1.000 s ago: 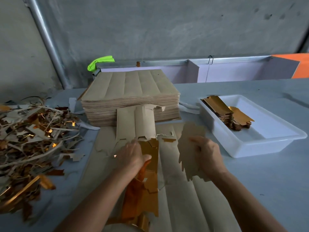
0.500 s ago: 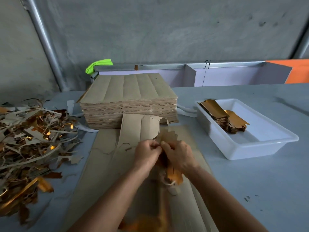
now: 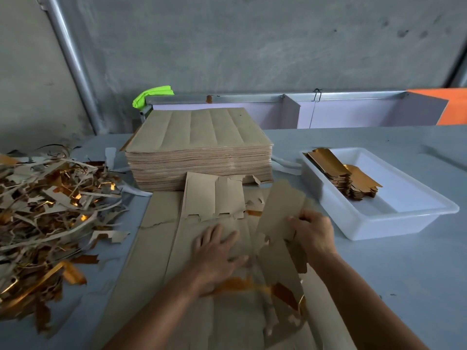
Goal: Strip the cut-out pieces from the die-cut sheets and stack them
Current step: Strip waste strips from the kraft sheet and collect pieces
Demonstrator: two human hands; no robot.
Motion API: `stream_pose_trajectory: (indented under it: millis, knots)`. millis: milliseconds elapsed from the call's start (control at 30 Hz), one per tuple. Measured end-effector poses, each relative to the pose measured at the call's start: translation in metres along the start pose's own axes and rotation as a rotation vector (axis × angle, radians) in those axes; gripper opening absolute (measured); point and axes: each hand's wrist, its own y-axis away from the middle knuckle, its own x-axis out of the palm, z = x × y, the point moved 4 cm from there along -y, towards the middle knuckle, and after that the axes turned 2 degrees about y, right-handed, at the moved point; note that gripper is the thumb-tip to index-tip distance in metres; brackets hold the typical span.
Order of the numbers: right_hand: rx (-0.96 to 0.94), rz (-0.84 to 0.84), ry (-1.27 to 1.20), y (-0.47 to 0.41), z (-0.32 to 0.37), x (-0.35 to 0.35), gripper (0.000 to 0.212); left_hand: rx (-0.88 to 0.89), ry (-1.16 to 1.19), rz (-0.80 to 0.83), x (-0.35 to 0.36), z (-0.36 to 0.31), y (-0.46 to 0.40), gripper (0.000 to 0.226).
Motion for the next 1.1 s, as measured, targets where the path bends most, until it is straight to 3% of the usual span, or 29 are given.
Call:
stream_pose_trajectory:
  millis: [167,267,333,400,533,600,667,733,800,933,1100]
  knots:
    - [0.133,-0.122,-0.298,-0.007,-0.008,-0.029,0.019,-0.021,-0.042,-0.035,0.004,0.002,-0.005,0.078]
    - [0.103,-0.29,-0.416,-0.008,-0.008,-0.055,0.018,-0.004,-0.054,-0.067,0.007,0.003,-0.003,0.075]
    - [0.05,-0.375,-0.348,-0.008,-0.008,-0.073,0.01,0.023,-0.042,-0.108,0.005,0.001,0.002,0.072]
    - [-0.001,-0.352,-0.199,-0.01,-0.008,-0.084,0.014,0.081,0.009,-0.182,0.001,-0.005,0.009,0.067]
    - [-0.026,-0.237,-0.067,-0.007,-0.015,-0.087,0.024,0.252,0.365,-0.306,-0.022,-0.038,0.023,0.048]
    - [-0.045,-0.203,-0.055,-0.003,-0.018,-0.085,0.028,0.252,0.59,-0.382,-0.032,-0.057,0.034,0.038]
    - [-0.07,-0.183,-0.118,0.001,-0.019,-0.082,0.023,0.178,0.731,-0.415,-0.035,-0.077,0.046,0.052]
    - [-0.026,-0.194,-0.321,0.007,-0.019,-0.079,0.029,0.123,0.643,-0.385,-0.029,-0.099,0.053,0.077]
    - [0.027,-0.23,-0.448,0.011,-0.02,-0.08,0.038,0.1,0.359,-0.298,-0.016,-0.12,0.054,0.087]
    - [0.0,-0.28,-0.464,0.015,-0.016,-0.086,0.038,0.035,0.048,-0.091,0.007,-0.135,0.045,0.087]
    - [-0.002,-0.294,-0.483,0.016,-0.018,-0.09,0.036,0.067,-0.023,-0.231,0.008,-0.14,0.035,0.059]
